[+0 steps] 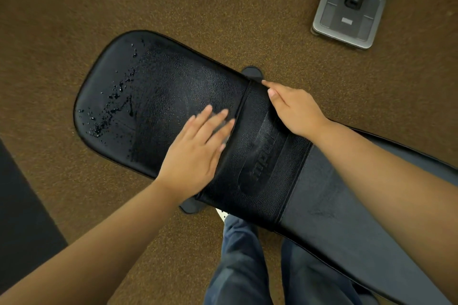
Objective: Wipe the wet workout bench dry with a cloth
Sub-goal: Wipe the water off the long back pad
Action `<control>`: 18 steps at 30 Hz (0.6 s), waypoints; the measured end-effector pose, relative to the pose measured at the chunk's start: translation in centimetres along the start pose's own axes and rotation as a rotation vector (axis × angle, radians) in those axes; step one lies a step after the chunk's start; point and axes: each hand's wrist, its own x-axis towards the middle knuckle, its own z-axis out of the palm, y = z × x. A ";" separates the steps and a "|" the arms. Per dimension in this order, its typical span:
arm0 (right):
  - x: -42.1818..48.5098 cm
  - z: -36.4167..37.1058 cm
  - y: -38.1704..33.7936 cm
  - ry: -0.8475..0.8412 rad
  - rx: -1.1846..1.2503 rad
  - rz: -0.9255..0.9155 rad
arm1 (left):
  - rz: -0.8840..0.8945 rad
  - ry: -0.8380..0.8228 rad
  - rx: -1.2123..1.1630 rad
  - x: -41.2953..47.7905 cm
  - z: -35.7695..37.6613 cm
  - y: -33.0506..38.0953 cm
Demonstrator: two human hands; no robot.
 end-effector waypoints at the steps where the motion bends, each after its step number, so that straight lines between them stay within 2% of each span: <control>1: 0.0 0.0 0.0 0.002 0.000 -0.001 | -0.006 -0.019 0.010 -1.2 0.0 0.0; 9: 0.1 0.2 0.2 0.017 0.004 -0.007 | -0.043 -0.062 0.057 -6.1 -0.2 -1.8; 18: 0.2 0.5 0.2 0.042 0.013 -0.013 | -0.385 0.068 0.014 -4.5 -0.8 -2.6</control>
